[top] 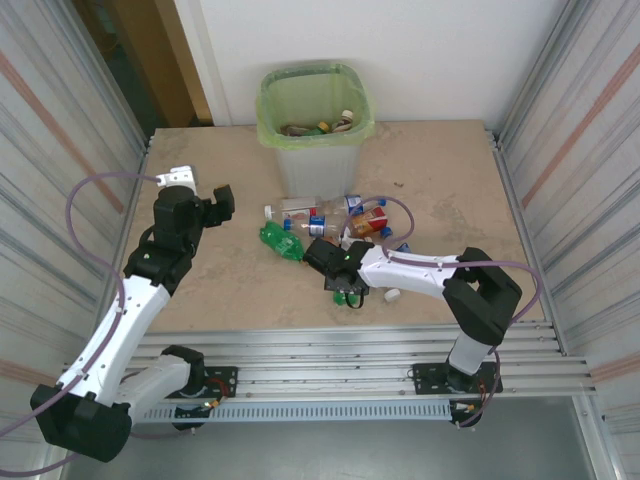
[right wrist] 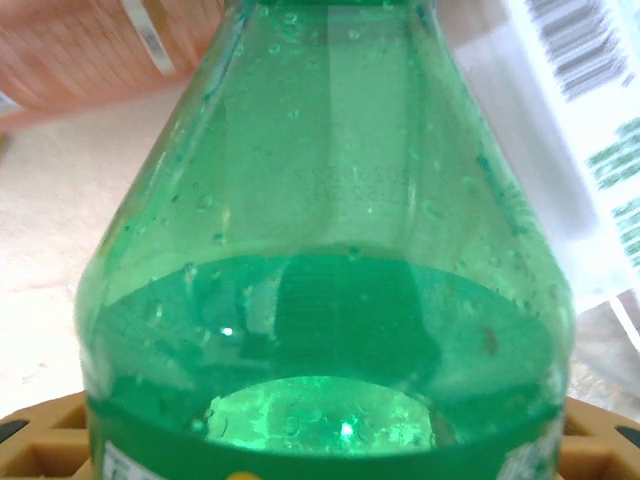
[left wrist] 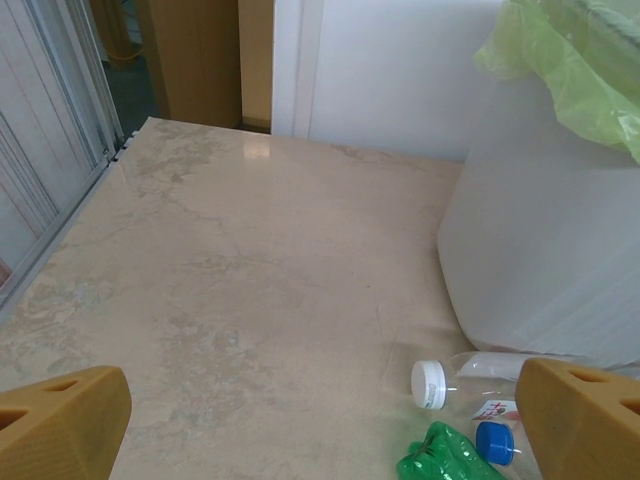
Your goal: Put the plastic bottles in the bin
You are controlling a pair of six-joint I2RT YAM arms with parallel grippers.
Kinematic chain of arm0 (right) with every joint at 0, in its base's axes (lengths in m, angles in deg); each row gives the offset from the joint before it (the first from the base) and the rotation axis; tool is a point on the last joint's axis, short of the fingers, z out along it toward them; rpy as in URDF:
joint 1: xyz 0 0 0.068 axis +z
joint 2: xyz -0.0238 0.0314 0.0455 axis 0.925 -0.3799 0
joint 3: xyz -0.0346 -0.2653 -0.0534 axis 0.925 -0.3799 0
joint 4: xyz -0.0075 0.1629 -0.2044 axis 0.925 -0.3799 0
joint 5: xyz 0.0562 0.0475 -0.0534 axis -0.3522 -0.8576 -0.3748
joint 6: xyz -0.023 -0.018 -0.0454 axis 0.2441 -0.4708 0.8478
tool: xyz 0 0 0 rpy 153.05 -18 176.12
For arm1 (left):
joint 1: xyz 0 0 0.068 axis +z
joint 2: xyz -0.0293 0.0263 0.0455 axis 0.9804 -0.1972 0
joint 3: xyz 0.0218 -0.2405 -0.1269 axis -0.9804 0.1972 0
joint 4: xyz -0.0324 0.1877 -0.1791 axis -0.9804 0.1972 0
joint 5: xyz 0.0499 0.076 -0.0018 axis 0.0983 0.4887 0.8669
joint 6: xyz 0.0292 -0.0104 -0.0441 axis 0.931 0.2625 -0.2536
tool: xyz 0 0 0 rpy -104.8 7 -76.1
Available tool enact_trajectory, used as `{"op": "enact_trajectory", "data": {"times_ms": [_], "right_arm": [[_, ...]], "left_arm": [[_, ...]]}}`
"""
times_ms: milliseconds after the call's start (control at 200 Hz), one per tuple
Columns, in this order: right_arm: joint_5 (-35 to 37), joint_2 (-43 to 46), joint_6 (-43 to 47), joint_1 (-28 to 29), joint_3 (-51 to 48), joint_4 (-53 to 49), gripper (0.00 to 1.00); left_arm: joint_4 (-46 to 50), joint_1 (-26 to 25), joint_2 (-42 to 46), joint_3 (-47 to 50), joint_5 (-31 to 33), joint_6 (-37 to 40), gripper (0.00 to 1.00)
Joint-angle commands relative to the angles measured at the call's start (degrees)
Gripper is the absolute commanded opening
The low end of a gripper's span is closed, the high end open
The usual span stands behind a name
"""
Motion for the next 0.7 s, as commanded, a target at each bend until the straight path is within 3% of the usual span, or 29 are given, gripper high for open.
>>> {"op": "enact_trajectory", "data": {"times_ms": [0,160,381,691], "right_arm": [[6.0,4.13,3.02,0.27,3.59,-4.77,0.48],[11.06,7.44,7.38,-0.75,7.44,-7.37,0.48],[13.83,14.04,15.38,-6.67,10.43,-4.13,0.49],[2.98,17.74,26.96,-18.87,17.8,4.61,0.5]], "left_arm": [[-0.19,0.53,-0.34,0.52,0.31,-1.03,0.99],[-0.35,0.91,-0.92,0.35,-0.51,-1.46,0.99],[-0.5,1.36,-1.86,0.26,-1.72,-2.33,0.99],[0.09,1.53,-2.26,0.18,-2.91,-3.19,0.99]]}}
